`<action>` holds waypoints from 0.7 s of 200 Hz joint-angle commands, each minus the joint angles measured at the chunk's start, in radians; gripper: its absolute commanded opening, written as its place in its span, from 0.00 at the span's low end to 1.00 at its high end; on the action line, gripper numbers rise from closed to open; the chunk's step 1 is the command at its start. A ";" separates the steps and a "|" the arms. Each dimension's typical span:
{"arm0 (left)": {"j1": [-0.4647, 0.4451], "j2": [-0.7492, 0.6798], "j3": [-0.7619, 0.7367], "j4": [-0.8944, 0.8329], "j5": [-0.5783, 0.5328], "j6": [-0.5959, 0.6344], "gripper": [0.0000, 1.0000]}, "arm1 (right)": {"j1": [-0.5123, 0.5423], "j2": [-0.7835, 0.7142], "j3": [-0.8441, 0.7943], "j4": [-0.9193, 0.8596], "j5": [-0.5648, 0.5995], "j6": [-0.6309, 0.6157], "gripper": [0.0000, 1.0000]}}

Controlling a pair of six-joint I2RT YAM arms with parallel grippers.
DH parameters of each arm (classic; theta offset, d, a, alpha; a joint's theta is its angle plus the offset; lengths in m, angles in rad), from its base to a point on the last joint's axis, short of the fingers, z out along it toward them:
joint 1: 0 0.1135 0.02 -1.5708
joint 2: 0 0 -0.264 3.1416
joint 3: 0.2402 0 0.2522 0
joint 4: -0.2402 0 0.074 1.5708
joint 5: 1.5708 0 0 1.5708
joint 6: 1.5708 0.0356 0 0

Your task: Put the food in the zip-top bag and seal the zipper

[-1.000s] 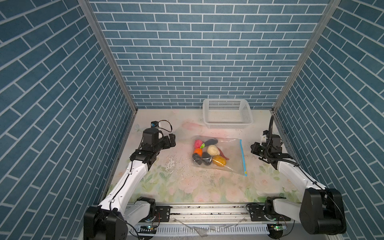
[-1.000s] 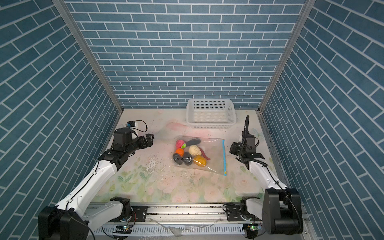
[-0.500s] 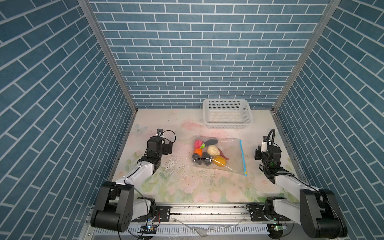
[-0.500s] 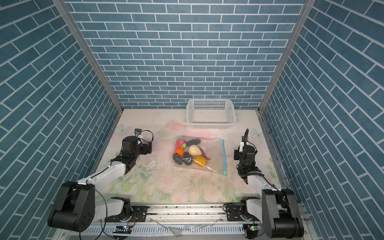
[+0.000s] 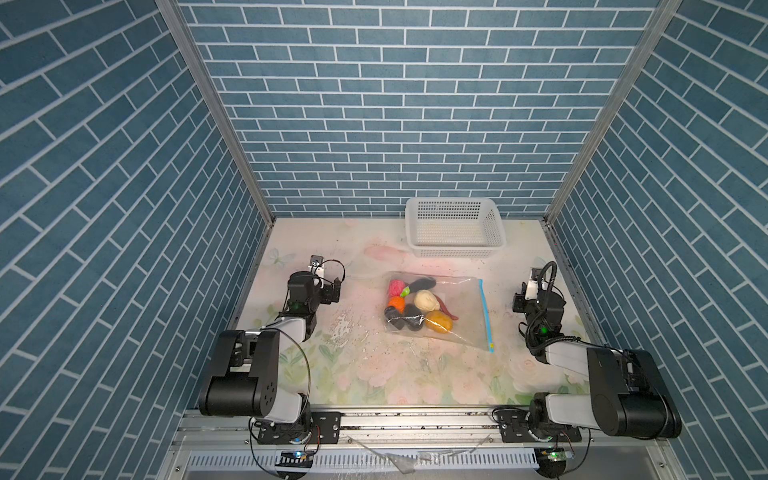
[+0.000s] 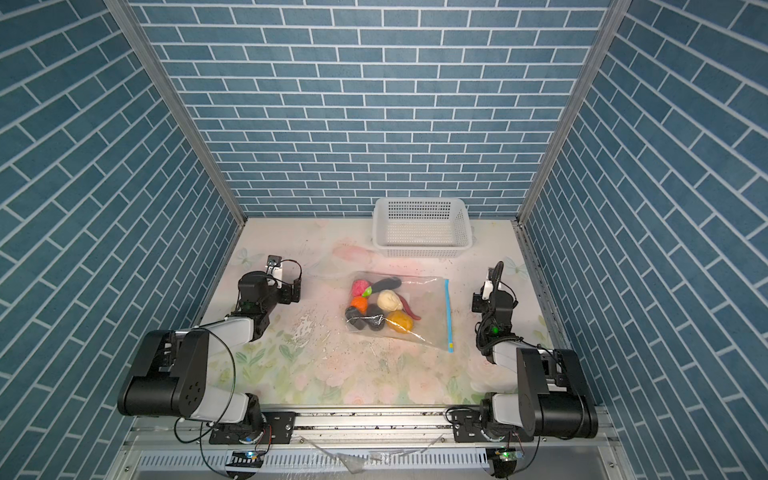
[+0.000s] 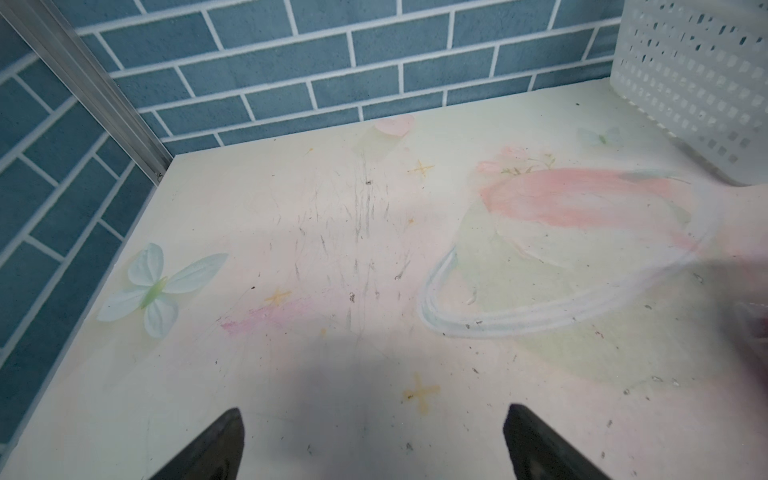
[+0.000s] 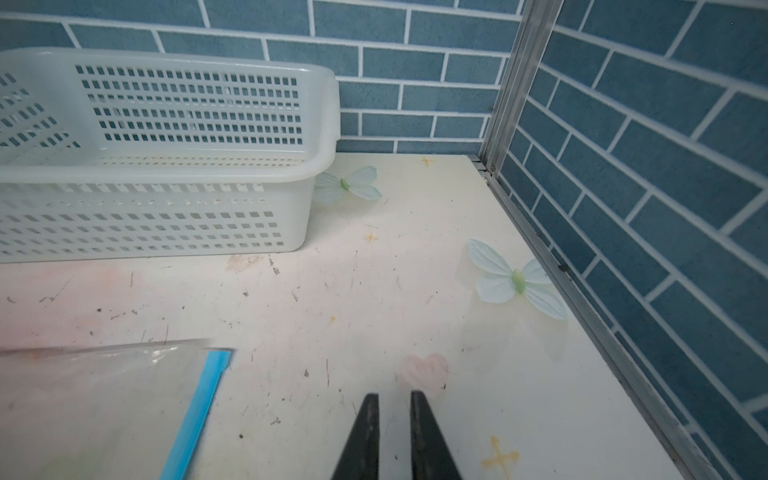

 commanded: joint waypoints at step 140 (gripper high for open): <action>0.018 0.059 -0.093 0.237 -0.007 -0.031 0.99 | -0.082 0.186 0.109 -0.014 -0.100 0.069 0.39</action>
